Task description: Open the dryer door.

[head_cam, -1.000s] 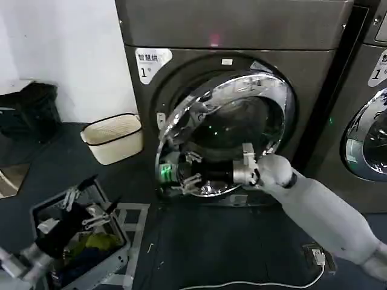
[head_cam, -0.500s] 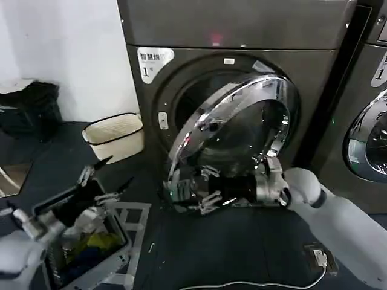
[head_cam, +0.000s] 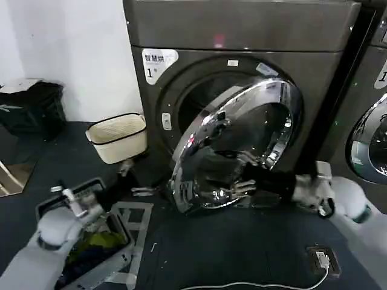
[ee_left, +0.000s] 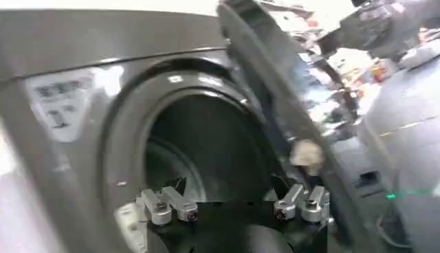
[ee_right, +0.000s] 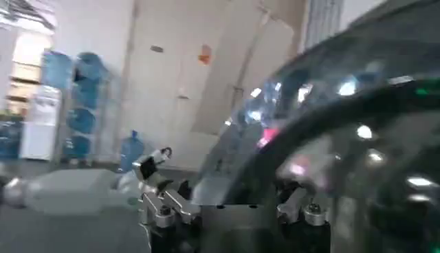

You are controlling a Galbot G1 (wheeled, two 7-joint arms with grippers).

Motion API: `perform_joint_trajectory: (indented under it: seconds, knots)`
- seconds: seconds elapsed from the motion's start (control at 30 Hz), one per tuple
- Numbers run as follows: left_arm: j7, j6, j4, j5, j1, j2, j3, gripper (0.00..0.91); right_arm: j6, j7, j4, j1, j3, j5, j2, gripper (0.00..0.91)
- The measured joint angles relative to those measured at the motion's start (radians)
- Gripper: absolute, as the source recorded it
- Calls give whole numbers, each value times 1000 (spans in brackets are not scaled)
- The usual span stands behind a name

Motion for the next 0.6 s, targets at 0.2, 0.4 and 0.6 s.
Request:
perform_joint_trajectory:
  seconds: [0.2,0.4,0.6]
  knots:
    - [2,0,36,17,-110,-4,155,907,8,12,28,-167,178,-30,-40,907]
    - [6,-10,73,25,-216,-17,297,907,24,39,70,-417,422,-71,-39,907]
    - [7,-18,113,26,-335,-56,426,907,48,53,128,-720,748,-93,32,907]
